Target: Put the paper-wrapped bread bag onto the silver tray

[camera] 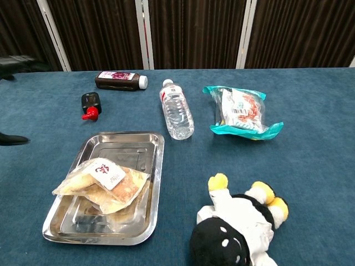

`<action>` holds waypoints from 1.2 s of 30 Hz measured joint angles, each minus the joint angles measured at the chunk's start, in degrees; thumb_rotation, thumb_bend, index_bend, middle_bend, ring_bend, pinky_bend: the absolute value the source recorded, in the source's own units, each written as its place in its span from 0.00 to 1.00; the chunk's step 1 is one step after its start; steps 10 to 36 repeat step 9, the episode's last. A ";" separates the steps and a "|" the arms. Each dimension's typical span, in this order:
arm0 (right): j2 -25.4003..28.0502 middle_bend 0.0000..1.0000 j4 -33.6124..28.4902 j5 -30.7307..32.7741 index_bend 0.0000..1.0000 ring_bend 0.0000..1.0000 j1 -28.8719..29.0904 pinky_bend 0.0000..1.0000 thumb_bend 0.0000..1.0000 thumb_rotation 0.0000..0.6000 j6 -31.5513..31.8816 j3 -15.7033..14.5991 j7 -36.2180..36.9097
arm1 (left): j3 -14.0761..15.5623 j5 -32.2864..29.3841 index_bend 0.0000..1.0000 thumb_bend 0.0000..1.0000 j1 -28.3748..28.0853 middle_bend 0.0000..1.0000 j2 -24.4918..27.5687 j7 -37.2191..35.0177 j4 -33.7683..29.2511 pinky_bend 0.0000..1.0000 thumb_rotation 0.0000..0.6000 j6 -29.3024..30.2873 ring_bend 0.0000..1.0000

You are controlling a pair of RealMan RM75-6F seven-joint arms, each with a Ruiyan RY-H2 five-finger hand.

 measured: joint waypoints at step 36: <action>-0.55 0.00 -0.41 -0.13 0.00 0.00 0.24 0.14 0.30 1.00 -0.69 -0.31 -2.44 | 4.51 8.65 0.00 0.01 10.64 0.00 3.93 -14.46 11.99 0.00 1.00 14.17 0.00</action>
